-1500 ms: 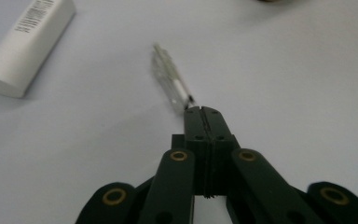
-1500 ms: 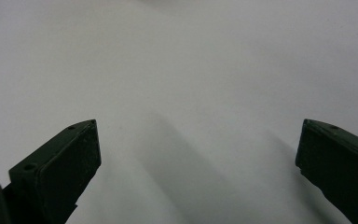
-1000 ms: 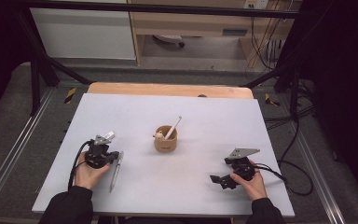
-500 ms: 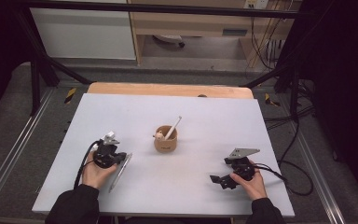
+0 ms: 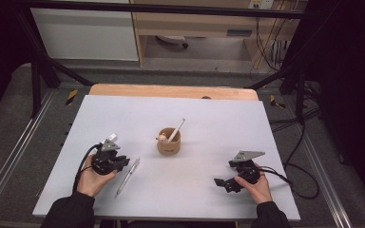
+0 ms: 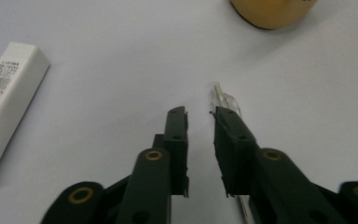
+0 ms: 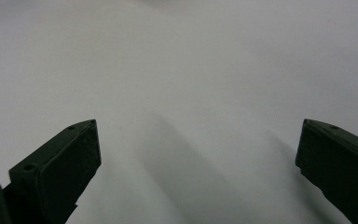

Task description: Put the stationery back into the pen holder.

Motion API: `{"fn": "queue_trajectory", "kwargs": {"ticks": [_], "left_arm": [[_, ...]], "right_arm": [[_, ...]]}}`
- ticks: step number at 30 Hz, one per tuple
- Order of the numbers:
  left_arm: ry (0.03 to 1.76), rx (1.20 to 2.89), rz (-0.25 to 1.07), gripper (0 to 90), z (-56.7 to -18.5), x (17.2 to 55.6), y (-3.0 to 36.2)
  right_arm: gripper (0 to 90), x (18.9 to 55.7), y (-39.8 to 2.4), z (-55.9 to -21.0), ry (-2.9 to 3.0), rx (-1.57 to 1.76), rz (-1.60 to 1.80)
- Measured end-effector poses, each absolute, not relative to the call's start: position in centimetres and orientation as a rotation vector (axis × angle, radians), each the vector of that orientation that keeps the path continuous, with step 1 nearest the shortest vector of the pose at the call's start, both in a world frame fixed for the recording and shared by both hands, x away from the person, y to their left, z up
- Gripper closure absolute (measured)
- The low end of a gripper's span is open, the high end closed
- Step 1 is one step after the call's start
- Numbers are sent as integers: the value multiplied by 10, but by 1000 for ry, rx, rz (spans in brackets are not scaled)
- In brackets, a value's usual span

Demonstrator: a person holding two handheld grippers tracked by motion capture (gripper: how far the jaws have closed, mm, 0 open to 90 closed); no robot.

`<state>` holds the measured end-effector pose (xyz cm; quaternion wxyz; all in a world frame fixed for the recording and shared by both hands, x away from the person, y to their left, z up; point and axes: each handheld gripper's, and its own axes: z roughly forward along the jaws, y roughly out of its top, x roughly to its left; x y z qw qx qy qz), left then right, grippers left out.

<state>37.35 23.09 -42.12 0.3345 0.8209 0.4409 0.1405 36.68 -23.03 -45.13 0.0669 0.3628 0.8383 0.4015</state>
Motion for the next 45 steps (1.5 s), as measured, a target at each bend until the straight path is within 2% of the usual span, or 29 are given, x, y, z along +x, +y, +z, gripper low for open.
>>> {"fn": "queue_trajectory", "kwargs": {"ticks": [4,10,12,15,17,23,28,37,45], "left_arm": [[1145,2158,382,581,-419,357,233],[1145,2181,384,400,-418,340,231],[1158,2182,395,363,-419,335,228],[1182,2201,400,358,-421,329,225],[1200,2207,401,370,-422,327,223],[1245,2172,349,523,-426,320,222],[1252,2176,333,605,-429,317,219],[1255,2198,336,722,-436,315,214],[1269,2208,393,768,-438,312,211]], "right_arm": [[6,367,-230,-452,2529,1095,1209],[6,367,-230,-452,2530,1096,1207],[6,367,-230,-452,2529,1093,1209],[6,366,-230,-451,2528,1096,1209],[6,367,-230,-452,2528,1094,1208],[6,366,-230,-451,2527,1097,1209],[6,366,-230,-452,2527,1096,1211],[6,366,-230,-452,2526,1096,1210],[6,366,-230,-452,2529,1098,1206]]}}
